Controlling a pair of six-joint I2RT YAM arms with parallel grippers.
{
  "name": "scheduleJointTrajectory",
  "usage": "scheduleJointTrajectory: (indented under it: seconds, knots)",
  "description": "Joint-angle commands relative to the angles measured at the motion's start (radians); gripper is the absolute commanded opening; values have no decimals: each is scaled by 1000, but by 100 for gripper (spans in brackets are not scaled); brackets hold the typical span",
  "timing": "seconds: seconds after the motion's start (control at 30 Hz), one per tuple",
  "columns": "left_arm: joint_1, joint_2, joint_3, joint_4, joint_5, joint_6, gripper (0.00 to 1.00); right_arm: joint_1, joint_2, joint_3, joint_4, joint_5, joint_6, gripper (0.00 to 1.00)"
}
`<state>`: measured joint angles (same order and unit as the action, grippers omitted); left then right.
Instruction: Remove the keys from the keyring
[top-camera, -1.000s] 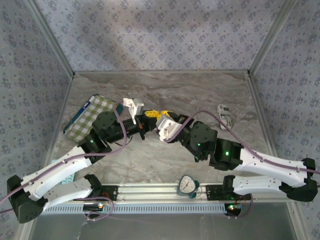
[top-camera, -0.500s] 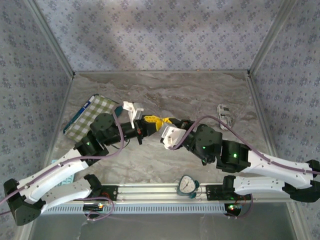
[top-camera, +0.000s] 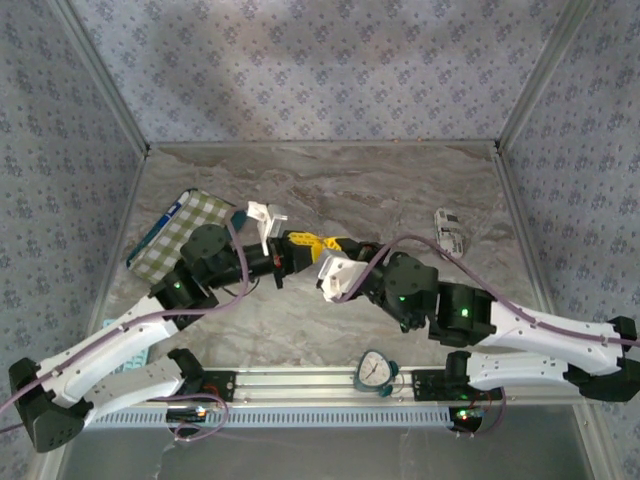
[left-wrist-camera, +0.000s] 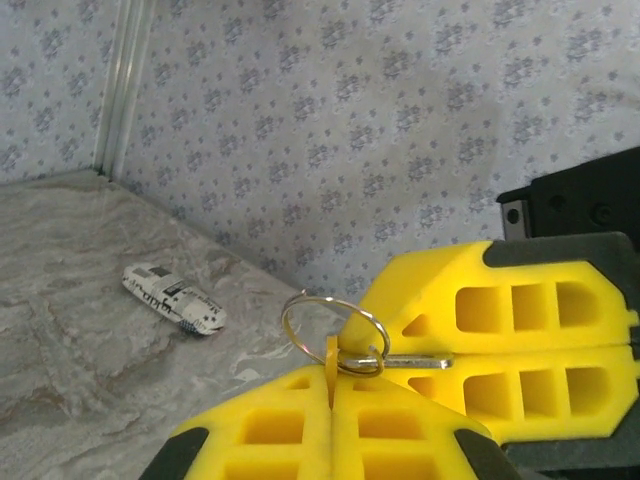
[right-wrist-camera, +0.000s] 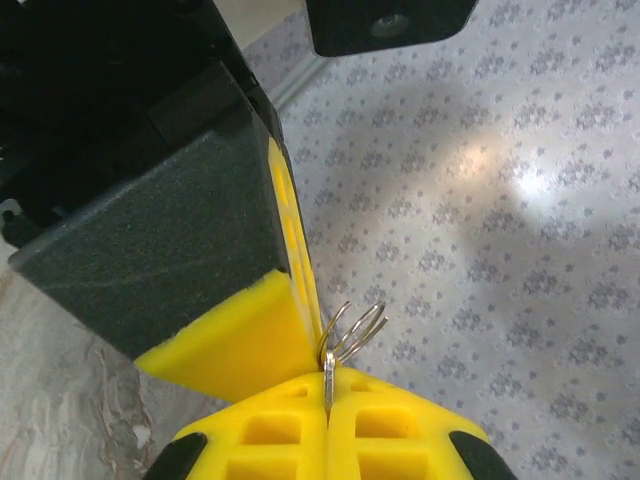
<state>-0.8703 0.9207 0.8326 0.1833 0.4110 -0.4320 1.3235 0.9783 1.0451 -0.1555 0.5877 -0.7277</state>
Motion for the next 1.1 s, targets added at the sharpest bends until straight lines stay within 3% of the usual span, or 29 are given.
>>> scheduleJointTrajectory:
  seconds: [0.0,0.33,0.67,1.07]
  knots:
    - [-15,7,26,115,25,-27,0,11,46,-23,37,-74,-22,0]
    - [32,-104,5,61,-28,-2,0,10,-8,-53,-79,-55,20,0]
    - [23,-38,32,84,32,-26,0,1,11,-12,-40,-98,29,0]
    - [8,-52,21,60,-10,-12,24,-70,27,16,-39,-193,114,0]
